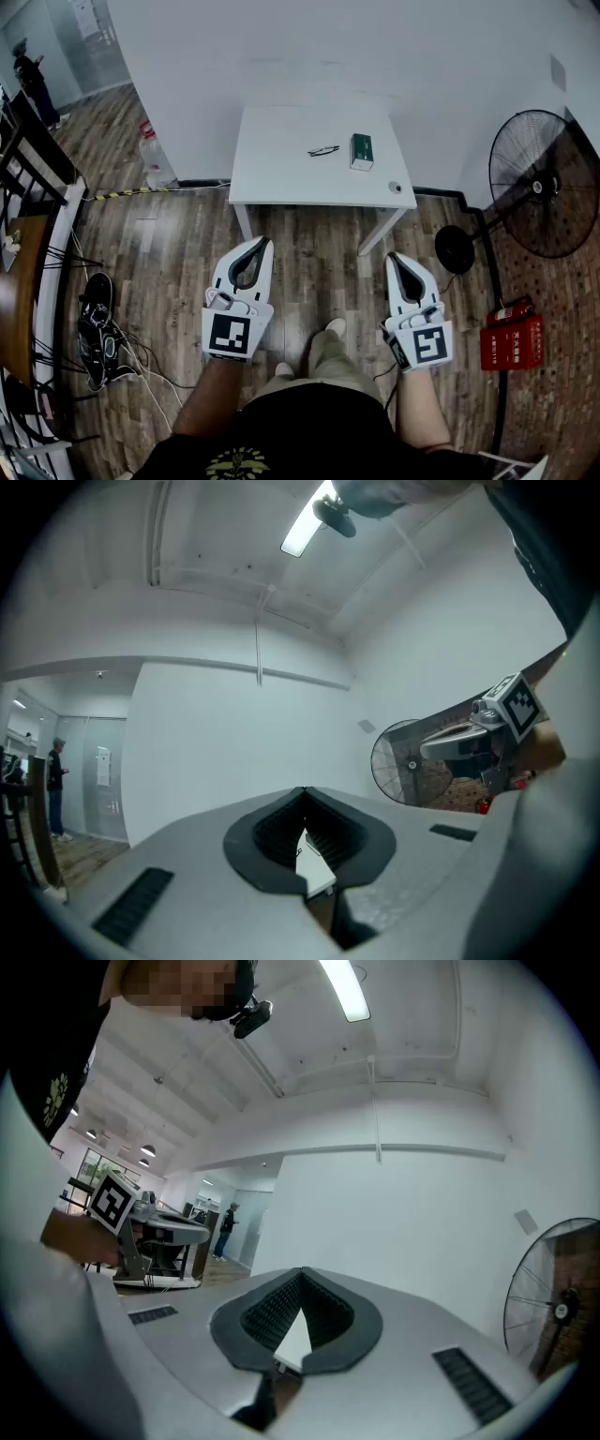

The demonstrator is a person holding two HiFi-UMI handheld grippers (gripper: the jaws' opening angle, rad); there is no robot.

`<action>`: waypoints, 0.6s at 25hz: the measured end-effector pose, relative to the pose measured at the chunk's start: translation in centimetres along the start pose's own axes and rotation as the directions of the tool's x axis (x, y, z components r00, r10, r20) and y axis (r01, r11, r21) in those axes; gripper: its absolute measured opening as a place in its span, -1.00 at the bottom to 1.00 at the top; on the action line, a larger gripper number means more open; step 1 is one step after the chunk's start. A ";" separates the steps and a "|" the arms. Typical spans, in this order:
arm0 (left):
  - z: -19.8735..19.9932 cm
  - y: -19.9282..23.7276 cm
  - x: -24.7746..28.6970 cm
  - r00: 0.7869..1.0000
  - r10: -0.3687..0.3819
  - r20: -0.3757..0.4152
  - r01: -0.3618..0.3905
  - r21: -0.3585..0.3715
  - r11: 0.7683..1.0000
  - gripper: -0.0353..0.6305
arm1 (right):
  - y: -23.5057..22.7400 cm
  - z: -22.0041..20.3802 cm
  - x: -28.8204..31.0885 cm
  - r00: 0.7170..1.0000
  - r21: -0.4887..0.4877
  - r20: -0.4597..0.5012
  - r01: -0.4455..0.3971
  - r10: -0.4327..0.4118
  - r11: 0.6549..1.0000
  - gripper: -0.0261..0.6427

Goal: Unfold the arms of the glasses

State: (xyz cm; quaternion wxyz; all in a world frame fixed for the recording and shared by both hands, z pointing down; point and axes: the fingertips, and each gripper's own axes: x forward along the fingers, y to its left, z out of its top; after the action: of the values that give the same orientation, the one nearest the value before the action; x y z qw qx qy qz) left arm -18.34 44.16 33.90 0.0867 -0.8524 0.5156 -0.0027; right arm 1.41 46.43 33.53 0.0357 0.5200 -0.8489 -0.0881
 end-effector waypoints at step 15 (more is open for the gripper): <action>-2.1 3.2 6.9 0.998 0.051 -0.030 -0.051 -0.018 0.999 -0.87 | -6.2 -2.8 7.5 0.999 0.026 0.007 -0.039 0.038 0.999 -0.93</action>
State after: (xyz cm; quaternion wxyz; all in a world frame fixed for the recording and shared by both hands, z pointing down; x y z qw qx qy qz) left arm -18.08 36.36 34.92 0.0711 -0.8396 0.5385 -0.0083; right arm 3.85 36.72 34.93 0.0280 0.5037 -0.8599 -0.0780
